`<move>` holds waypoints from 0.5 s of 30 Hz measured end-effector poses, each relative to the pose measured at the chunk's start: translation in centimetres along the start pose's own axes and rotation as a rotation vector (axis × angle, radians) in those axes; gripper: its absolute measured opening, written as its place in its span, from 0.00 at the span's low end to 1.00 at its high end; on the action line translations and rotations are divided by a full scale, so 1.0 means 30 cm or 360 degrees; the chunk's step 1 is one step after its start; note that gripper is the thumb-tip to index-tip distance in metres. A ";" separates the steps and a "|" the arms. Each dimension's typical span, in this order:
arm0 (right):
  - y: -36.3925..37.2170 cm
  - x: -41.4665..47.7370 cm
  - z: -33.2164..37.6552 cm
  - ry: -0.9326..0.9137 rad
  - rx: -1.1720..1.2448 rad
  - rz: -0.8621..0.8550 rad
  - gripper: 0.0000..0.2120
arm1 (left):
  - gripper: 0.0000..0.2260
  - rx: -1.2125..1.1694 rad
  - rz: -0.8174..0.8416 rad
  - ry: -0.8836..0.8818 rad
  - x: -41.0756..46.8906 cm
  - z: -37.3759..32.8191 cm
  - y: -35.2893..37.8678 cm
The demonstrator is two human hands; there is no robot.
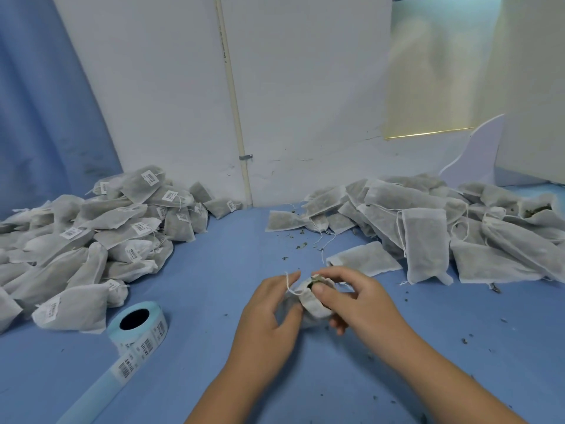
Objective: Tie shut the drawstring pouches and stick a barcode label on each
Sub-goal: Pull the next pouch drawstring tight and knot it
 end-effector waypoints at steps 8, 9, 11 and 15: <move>0.031 -0.012 0.004 -0.0050 -0.0037 0.0038 0.05 | 0.18 0.0110 -0.0296 0.0028 -0.064 -0.019 -0.097; 0.033 -0.013 0.004 -0.0055 -0.0036 0.0042 0.04 | 0.15 0.0075 -0.0277 0.0023 -0.064 -0.029 -0.095; 0.037 -0.015 0.004 -0.0064 -0.0038 0.0052 0.04 | 0.08 -0.0028 -0.0241 0.0006 -0.062 -0.040 -0.085; 0.041 -0.017 0.008 -0.0080 -0.0054 0.0086 0.04 | 0.08 -0.0153 -0.0223 -0.0079 -0.064 -0.024 -0.065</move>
Point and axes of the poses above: each hand's wrist, its own x-axis towards the middle knuckle, its own y-axis out of the palm, z = x × y, the point moved 10 cm from there along x, towards the middle knuckle, and after that the axes turned 2 degrees about z, right-handed, at the moved point
